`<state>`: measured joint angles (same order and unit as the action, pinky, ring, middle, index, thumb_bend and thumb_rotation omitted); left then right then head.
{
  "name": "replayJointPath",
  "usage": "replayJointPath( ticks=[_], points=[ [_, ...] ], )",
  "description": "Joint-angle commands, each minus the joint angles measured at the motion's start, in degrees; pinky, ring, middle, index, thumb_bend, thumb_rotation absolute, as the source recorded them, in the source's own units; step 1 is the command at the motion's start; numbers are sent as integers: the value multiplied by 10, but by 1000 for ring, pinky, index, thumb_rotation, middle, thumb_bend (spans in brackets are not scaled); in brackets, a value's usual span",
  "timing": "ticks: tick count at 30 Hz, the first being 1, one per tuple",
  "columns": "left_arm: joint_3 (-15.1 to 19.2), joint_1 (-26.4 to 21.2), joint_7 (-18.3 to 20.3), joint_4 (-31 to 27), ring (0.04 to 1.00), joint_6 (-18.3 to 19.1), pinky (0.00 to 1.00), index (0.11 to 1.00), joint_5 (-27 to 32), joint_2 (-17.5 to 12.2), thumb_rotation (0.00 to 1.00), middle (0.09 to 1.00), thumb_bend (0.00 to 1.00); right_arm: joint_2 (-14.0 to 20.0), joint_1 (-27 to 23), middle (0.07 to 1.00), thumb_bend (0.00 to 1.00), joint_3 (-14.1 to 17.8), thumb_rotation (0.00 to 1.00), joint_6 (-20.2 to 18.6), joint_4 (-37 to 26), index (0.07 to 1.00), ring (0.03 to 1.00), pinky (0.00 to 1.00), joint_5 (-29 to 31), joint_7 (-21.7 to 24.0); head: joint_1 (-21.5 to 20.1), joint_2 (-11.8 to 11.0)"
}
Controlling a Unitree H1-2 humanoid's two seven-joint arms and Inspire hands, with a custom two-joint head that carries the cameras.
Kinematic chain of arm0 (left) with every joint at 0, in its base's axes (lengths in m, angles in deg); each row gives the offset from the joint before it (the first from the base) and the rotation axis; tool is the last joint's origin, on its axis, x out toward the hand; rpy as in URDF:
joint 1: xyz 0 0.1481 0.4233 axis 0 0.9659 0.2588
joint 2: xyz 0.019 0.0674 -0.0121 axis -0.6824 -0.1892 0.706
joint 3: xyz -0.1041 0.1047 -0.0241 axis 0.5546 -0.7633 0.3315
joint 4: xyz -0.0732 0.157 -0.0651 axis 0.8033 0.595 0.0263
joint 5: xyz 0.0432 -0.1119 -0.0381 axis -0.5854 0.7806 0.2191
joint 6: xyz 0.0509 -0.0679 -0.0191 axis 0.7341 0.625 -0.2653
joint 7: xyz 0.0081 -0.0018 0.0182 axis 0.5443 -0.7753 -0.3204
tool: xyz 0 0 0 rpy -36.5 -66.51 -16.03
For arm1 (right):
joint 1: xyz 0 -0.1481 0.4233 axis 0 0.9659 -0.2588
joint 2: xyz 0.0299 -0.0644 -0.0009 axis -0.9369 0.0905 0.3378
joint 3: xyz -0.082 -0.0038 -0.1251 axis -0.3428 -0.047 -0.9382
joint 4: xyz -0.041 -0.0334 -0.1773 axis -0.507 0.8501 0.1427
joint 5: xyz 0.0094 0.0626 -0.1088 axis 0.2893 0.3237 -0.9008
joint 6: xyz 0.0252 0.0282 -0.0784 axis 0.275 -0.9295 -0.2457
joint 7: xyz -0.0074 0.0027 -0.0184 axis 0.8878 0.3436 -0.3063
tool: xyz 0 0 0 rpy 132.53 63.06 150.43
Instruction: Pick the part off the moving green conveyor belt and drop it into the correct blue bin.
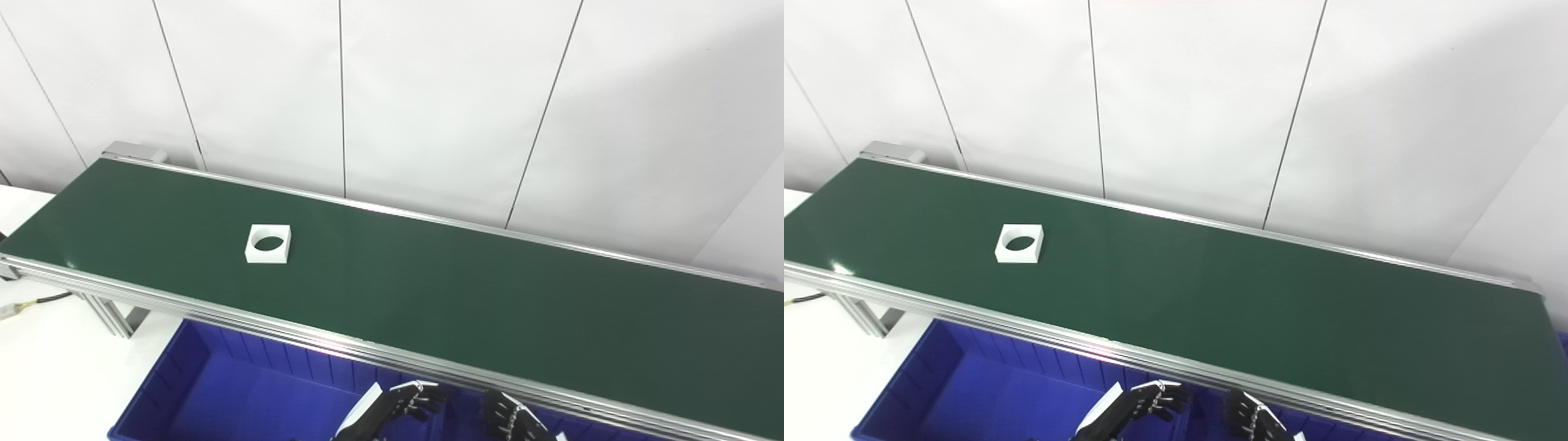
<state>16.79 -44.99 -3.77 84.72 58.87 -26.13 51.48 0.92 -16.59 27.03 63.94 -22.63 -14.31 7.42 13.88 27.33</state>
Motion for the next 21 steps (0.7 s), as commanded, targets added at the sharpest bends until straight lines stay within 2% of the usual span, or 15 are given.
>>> replayJointPath(
  ticks=[1, 6, 9, 11, 14, 16, 21],
  points=[
    [-4, -15, -17, -9, 753, -21, 692, 762, 3, -3, 28, 788, 814, -5, -14, 795, 880, 4, 112, 31, -5, 803, 787, 723, 3, 10, 7, -1],
    [-6, -15, -14, -53, 754, -21, 697, 760, 12, -9, 77, 780, 830, -7, -25, 798, 866, 8, 84, 31, 9, 809, 793, 736, 4, 13, 28, -7],
    [-6, -13, -5, -126, 743, -21, 694, 756, 9, -17, 78, 768, 838, -10, -33, 802, 859, 12, 96, 31, 20, 816, 797, 740, 9, 20, 48, -12],
    [-4, -13, 2, -164, 740, -21, 690, 753, 5, -18, 121, 768, 846, -13, -36, 803, 850, 16, 96, 31, 24, 817, 799, 738, 10, 25, 54, -12],
    [2, -16, 18, -211, 747, -20, 686, 751, -2, -18, 140, 769, 856, -17, -38, 808, 842, 22, 80, 31, 26, 823, 803, 744, 13, 30, 53, -11],
    [6, -23, 30, -242, 750, -17, 674, 759, -21, -23, 140, 777, 860, -19, -37, 811, 831, 25, 78, 31, 26, 827, 813, 759, 14, 35, 49, -10],
    [38, -69, 45, -326, 735, 16, 630, 786, -120, -39, 165, 785, 856, -22, -37, 812, 827, 40, 86, 31, 29, 827, 819, 766, 21, 49, 53, -11]
  ],
)
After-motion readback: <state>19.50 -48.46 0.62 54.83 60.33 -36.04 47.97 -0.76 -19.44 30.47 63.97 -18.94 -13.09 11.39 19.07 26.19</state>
